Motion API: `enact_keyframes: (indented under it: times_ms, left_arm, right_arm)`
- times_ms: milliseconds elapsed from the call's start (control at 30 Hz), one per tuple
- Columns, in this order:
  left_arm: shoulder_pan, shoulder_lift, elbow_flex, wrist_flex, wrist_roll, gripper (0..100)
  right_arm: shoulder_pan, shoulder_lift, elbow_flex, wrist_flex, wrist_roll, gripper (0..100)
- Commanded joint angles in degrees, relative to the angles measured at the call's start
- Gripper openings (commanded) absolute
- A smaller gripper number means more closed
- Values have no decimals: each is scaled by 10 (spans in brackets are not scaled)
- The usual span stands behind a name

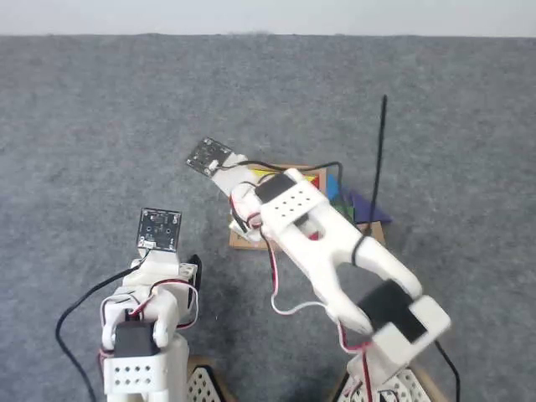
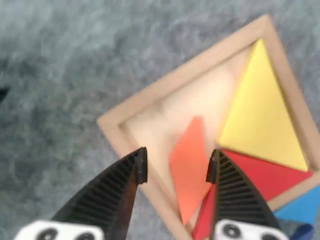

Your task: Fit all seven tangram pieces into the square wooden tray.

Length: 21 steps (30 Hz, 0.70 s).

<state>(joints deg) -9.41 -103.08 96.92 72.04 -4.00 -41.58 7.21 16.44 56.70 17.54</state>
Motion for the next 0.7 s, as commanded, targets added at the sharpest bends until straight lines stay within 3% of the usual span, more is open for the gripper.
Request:
enact_keyframes:
  times_ms: [0, 233, 667]
  left_arm:
    - [1, -16, -5, 5, -4, 153]
    - [1, -16, -5, 5, -4, 153]
    - [1, -16, -5, 5, -4, 153]
  right_arm:
    - [-2, 56, -88, -5, -9, 190]
    - [8, 134, -144, -3, -5, 190]
    - [13, 136, -98, 40, 7, 190]
